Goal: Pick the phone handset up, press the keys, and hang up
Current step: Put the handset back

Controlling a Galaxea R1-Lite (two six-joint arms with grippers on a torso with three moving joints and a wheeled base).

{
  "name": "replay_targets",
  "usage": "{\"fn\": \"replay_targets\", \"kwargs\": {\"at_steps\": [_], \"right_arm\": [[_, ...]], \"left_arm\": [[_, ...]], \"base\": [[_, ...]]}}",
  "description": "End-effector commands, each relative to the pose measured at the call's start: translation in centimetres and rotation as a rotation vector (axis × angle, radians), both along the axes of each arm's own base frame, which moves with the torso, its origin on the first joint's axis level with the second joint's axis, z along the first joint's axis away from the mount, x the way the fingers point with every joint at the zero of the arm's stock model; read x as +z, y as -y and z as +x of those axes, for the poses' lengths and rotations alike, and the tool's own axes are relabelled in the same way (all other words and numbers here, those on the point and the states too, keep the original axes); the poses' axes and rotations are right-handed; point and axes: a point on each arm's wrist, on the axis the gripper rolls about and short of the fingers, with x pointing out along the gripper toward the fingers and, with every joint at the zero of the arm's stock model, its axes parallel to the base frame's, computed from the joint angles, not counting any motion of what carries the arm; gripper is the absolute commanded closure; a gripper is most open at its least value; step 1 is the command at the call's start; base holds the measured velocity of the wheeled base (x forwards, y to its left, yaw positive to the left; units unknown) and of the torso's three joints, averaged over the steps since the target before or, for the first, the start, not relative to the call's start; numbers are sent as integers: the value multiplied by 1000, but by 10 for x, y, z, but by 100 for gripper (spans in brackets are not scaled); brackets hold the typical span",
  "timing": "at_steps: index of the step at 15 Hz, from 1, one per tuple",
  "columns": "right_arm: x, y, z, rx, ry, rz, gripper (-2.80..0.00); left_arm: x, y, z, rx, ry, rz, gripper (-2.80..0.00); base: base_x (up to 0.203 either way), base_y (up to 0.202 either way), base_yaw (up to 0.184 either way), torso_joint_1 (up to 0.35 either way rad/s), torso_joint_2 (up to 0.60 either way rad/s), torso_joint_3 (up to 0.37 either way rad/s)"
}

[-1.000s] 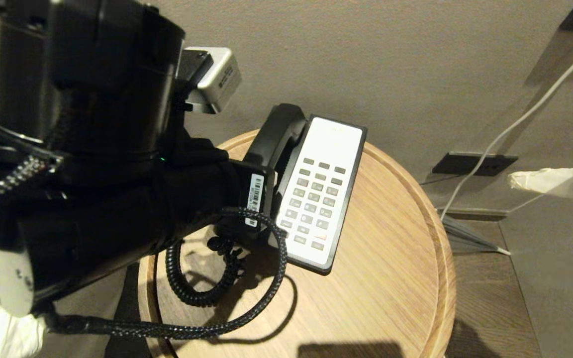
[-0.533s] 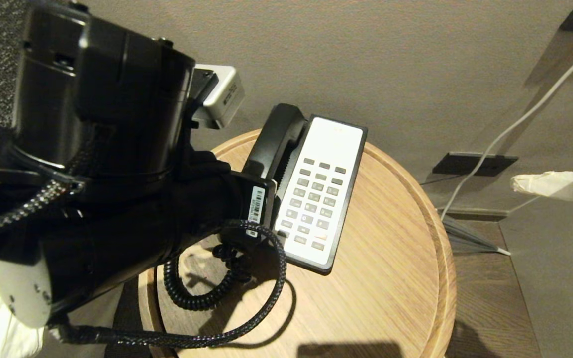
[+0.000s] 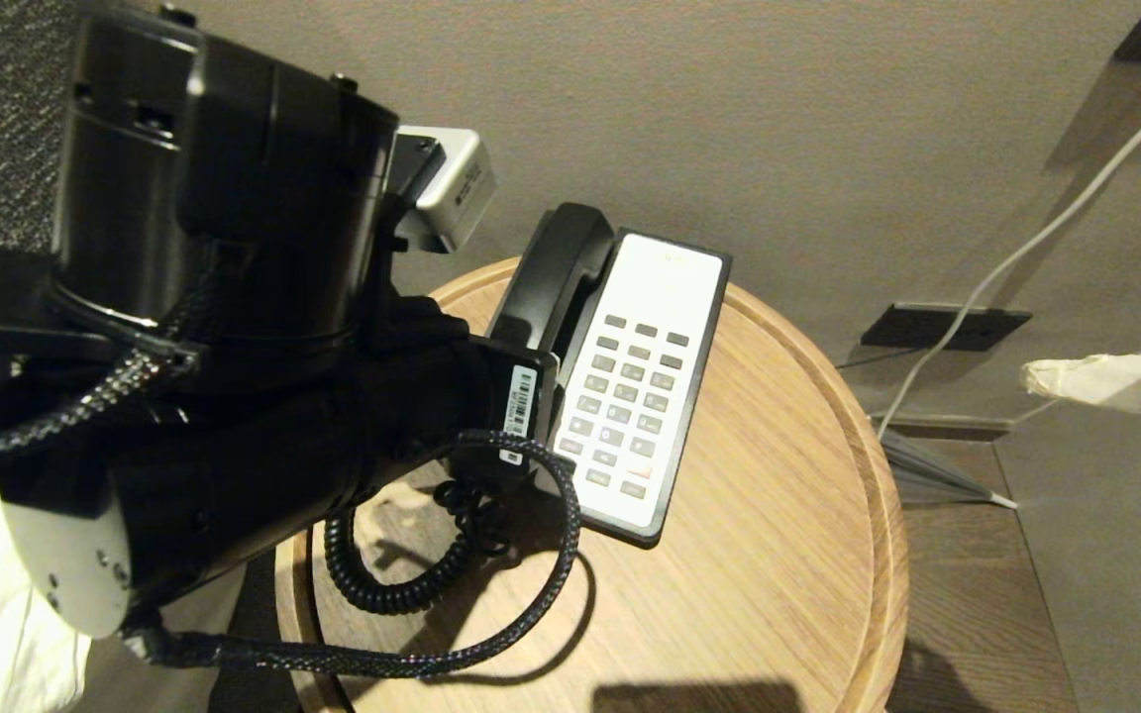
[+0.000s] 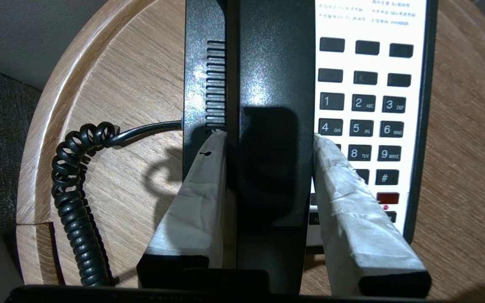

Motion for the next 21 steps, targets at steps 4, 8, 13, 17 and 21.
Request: {"fn": "replay_targets", "kwargs": {"at_steps": [4,8,13,17,21], "right_arm": [[0,3,-4,0,3,3,0],[1,4,-6,0,7,6,0],[1,4,-5,2,6,6,0],[1,5,-6,2,6,5,0],[1,5,-7,2,7,6,0]], "left_arm": [[-3,-8,11,0,-1,27,0],[-2,-8,18,-10,30,0,0],[-2,-7,18,-10,30,0,0],[-6,-5,19,-12,20,10,0],[-10,-3,20,-10,12,21,0]], "base": [[0,0,0,0,0,0],[0,0,0,0,0,0],[0,0,0,0,0,0],[0,0,0,0,0,0],[0,0,0,0,0,0]]}}
